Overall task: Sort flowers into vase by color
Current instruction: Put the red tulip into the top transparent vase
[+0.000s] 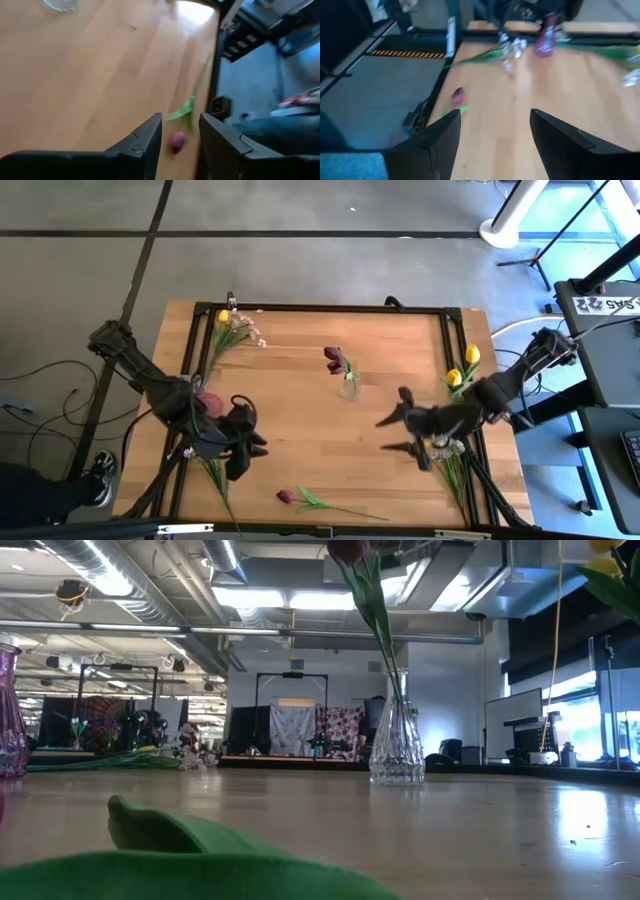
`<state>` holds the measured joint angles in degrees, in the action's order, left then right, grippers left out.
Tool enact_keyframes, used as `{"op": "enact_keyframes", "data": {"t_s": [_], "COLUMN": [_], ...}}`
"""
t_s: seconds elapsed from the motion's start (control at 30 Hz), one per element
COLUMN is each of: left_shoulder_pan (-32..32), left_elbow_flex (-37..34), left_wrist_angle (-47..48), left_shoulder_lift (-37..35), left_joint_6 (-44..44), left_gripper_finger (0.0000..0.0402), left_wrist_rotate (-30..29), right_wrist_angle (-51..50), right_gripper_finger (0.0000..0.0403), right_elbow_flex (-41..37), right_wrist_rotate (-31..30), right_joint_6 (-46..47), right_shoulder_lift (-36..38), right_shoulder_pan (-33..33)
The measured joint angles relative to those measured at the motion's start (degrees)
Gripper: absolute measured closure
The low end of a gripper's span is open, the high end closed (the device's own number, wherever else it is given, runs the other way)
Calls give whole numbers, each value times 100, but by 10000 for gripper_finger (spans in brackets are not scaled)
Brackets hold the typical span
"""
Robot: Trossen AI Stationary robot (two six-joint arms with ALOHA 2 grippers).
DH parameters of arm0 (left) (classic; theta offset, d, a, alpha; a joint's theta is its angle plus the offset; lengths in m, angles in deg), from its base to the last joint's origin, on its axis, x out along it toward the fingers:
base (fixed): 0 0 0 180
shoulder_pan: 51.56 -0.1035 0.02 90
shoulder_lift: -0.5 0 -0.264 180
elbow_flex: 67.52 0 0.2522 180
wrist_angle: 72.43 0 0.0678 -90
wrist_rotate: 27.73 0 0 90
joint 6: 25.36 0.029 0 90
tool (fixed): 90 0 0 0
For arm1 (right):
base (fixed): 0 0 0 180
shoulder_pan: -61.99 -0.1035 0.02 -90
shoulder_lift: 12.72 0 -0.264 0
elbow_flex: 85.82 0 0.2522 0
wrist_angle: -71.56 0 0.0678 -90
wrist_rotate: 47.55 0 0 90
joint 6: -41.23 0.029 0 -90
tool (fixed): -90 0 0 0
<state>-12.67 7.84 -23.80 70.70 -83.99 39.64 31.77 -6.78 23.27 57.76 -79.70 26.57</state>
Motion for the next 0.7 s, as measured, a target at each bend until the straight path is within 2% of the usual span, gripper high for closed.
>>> {"op": "enact_keyframes", "data": {"t_s": [0.13,0.23,0.33,0.5,0.7], "left_shoulder_pan": [152,202,175,-21,-353], "left_elbow_flex": [-2,-1,0,0,0], "left_wrist_angle": [-913,-1257,-1264,-1190,-1170], "left_shoulder_lift": [-2,-2,-4,-4,-4], "left_joint_6": [-198,-210,-234,-234,-384], "left_gripper_finger": [274,274,274,274,274], "left_wrist_rotate": [-67,-249,-551,-600,-680], "right_wrist_angle": [14,27,83,687,1929], "right_gripper_finger": [164,164,164,164,164], "right_elbow_flex": [0,0,0,0,57], "right_wrist_rotate": [-175,-183,-155,-263,-355], "right_joint_6": [435,880,1373,1969,2397], "right_shoulder_lift": [-362,-643,-960,-1588,-2500], "right_shoulder_pan": [-456,-775,-1163,-1881,-2158]}}
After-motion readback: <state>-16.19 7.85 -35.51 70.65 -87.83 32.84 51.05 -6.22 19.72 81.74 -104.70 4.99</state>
